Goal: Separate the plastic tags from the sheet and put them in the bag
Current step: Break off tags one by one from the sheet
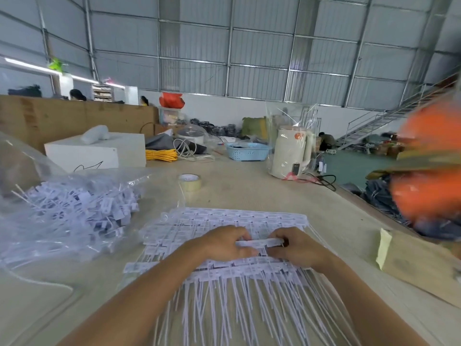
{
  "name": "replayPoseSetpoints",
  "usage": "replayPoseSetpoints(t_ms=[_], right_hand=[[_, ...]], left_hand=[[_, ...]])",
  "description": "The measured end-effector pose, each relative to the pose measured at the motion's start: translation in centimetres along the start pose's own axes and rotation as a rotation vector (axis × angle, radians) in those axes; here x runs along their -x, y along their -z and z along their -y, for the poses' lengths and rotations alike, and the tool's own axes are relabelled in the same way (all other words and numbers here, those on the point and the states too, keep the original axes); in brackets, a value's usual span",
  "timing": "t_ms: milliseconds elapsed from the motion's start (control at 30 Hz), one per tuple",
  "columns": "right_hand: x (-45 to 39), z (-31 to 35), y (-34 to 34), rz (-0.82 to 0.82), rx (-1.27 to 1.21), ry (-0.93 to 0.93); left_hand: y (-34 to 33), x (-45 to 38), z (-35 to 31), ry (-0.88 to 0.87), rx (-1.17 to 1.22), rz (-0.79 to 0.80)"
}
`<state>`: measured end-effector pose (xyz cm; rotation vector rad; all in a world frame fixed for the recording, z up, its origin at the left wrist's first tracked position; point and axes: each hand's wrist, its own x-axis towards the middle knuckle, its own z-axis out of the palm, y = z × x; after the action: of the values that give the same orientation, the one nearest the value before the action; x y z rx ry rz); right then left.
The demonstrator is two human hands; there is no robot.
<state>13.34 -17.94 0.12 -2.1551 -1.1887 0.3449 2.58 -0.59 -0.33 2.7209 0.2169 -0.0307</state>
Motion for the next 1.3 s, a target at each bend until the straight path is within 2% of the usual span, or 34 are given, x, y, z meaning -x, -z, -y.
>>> replayPoseSetpoints(t_ms=[233, 333, 433, 533, 667, 767, 867, 967, 1100, 1233, 1300], right_hand=[[0.7, 1.3, 0.8, 0.161, 0.042, -0.035], [0.8, 1.5, 0.5, 0.128, -0.001, -0.006], [0.7, 1.4, -0.2, -0.026, -0.108, 0.051], [0.6, 1.4, -0.7, -0.137, -0.273, 0.064], [0.2, 1.4, -1.0, -0.207, -0.43, 0.07], [0.1, 1.5, -1.2, -0.221, -0.448, 0.05], [0.2, 1.4, -1.4, -0.12, -0.507, 0.015], [0.3, 1.6, -1.5, -0.132, -0.45, 0.041], [0.1, 2.1, -1.6, -0.3, -0.341, 0.118], [0.1, 2.3, -1.7, -0.48, -0.056, 0.345], [0.0, 2.3, -1.5, -0.51, 0.066, 0.436]], left_hand=[[0.5, 1.1, 0.1, 0.028, 0.022, 0.099], [1.6, 1.1, -0.4, 0.035, 0.002, 0.133], [2.0, 0.3, -1.3, -0.041, 0.015, 0.023], [1.8, -0.3, -1.8, -0.096, 0.129, -0.115], [1.6, -0.3, -1.6, -0.09, 0.238, -0.156], [1.5, -0.2, -1.7, -0.091, 0.297, -0.183], [1.3, -0.4, -1.9, -0.04, 0.257, -0.263], [1.1, -0.5, -2.3, 0.009, 0.247, -0.255], [1.3, -0.5, -2.9, 0.029, 0.509, -0.247], [1.9, -0.2, -2.7, 0.114, 0.742, -0.175], [2.2, -0.1, -2.8, 0.129, 0.793, -0.155]])
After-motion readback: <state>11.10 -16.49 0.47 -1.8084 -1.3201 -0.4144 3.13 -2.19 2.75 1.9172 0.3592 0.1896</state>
